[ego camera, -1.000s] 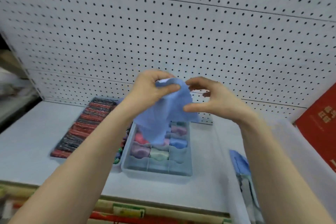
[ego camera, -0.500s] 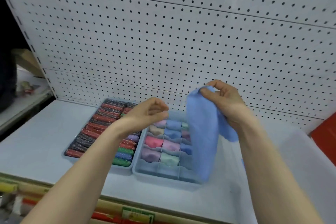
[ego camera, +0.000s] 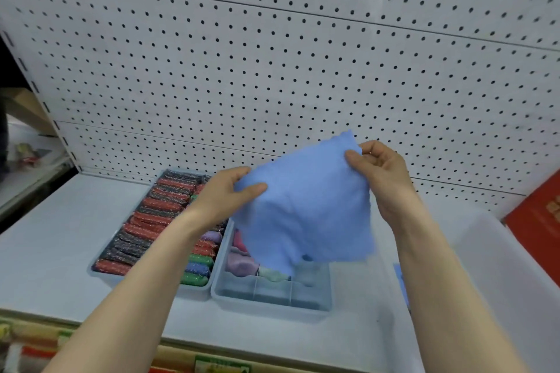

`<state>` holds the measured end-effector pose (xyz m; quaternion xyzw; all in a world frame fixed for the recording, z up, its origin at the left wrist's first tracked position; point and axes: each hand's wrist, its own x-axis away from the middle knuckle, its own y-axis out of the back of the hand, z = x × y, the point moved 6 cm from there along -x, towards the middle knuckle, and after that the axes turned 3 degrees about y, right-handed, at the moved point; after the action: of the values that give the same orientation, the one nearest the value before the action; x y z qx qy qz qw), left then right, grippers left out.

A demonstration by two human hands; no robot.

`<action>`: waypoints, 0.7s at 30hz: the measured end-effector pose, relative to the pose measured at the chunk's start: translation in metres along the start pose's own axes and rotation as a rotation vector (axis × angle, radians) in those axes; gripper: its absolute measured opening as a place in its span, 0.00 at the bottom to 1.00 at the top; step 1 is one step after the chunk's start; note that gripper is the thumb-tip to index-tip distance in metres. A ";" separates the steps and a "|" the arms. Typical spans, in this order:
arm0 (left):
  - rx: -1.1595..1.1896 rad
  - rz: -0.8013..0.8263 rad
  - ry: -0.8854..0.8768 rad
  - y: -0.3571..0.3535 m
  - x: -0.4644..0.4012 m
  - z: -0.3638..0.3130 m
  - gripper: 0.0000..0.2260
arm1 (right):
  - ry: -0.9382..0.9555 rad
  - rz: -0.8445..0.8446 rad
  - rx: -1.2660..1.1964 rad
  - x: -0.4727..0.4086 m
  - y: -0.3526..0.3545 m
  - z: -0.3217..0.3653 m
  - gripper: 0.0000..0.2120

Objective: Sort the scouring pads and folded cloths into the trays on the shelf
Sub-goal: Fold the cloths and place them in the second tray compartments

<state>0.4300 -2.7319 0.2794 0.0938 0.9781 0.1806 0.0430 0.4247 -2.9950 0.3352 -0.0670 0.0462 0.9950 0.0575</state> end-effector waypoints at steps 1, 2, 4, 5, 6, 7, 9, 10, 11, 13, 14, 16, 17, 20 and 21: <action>0.023 -0.011 0.003 0.006 0.000 0.001 0.25 | 0.012 -0.014 -0.008 -0.001 0.003 -0.002 0.07; 0.035 -0.018 0.008 0.011 -0.001 0.002 0.22 | 0.020 -0.026 -0.036 -0.003 0.007 -0.002 0.08; 0.068 -0.047 0.024 0.022 0.000 0.006 0.11 | 0.033 -0.001 -0.093 -0.005 0.014 0.000 0.08; 0.130 -0.071 0.031 0.030 0.000 0.009 0.08 | 0.042 0.057 -0.112 -0.003 0.015 0.005 0.06; 0.248 -0.096 0.042 0.035 0.001 0.012 0.09 | 0.050 0.147 -0.126 0.001 0.014 0.010 0.04; 0.404 -0.118 0.055 0.041 0.002 0.016 0.12 | 0.058 0.247 -0.136 0.006 0.013 0.016 0.02; 0.730 -0.145 0.047 0.048 0.003 0.022 0.21 | 0.066 0.378 -0.156 0.015 0.010 0.026 0.05; 0.831 -0.149 0.046 0.049 0.001 0.025 0.24 | 0.066 0.397 -0.164 0.014 0.009 0.027 0.05; 0.871 -0.158 0.057 0.049 -0.001 0.027 0.25 | 0.053 0.391 -0.178 0.011 0.007 0.027 0.03; 0.853 -0.197 0.129 0.043 -0.005 0.033 0.17 | 0.018 0.299 -0.115 -0.003 0.001 0.014 0.05; 0.820 -0.244 0.194 0.038 -0.005 0.036 0.10 | 0.005 0.215 -0.032 -0.011 -0.001 0.003 0.05; 0.740 -0.363 0.277 0.030 -0.007 0.044 0.06 | -0.005 0.040 0.084 -0.021 -0.005 -0.016 0.05; 0.695 -0.433 0.278 0.027 -0.008 0.046 0.06 | 0.000 -0.010 0.106 -0.023 -0.008 -0.024 0.07; 0.562 -0.563 0.197 0.006 -0.008 0.022 0.04 | 0.101 -0.011 0.137 -0.013 -0.029 -0.026 0.10; 0.538 -0.576 0.162 -0.004 -0.006 0.009 0.04 | 0.151 -0.001 0.151 -0.008 -0.039 -0.022 0.09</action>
<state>0.4364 -2.7340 0.2696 -0.1908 0.9770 -0.0947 -0.0117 0.4401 -2.9598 0.3108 -0.1373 0.1250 0.9808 0.0592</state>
